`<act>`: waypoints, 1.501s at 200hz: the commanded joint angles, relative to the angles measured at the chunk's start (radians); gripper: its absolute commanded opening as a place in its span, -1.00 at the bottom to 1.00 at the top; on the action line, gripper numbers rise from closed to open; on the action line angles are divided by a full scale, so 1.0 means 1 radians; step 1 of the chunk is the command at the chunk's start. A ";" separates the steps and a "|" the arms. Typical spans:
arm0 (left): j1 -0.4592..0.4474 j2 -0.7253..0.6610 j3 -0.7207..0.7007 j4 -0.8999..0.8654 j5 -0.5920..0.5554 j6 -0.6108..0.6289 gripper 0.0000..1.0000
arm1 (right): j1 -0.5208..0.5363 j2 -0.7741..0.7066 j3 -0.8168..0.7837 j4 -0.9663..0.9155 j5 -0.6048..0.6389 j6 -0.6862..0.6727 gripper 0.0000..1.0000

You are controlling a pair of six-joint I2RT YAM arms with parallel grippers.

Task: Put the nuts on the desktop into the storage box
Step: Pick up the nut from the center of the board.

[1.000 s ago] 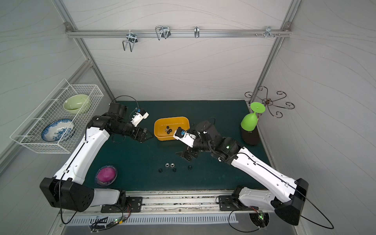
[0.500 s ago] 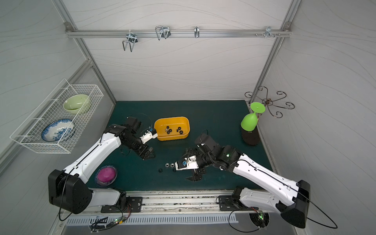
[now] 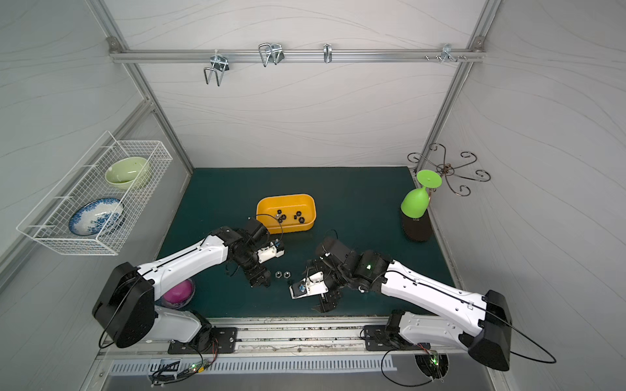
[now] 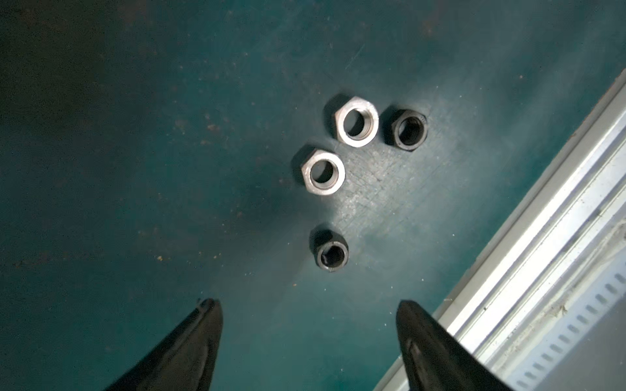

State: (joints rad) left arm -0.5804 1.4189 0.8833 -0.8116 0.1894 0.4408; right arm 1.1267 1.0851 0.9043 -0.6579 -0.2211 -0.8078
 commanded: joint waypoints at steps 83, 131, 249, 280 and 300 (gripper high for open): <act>-0.064 0.040 -0.117 0.185 -0.050 0.091 0.48 | 0.134 0.038 -0.110 0.216 0.159 0.270 0.98; -0.093 0.048 -0.125 0.189 -0.061 0.094 0.43 | 0.144 0.038 -0.169 0.331 0.182 0.325 0.98; -0.093 0.029 -0.176 0.212 -0.012 0.098 0.25 | 0.257 0.053 -0.279 0.517 0.567 0.633 0.98; -0.094 0.032 -0.177 0.210 -0.006 0.110 0.14 | 0.284 0.059 -0.310 0.567 0.571 0.703 0.98; -0.094 0.035 -0.181 0.209 0.005 0.120 0.05 | 0.295 0.077 -0.305 0.568 0.566 0.702 0.98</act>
State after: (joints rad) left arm -0.6685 1.4536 0.7166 -0.6033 0.1463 0.5392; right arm 1.4067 1.1419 0.6006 -0.1356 0.3187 -0.1532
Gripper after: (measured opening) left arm 0.553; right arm 0.989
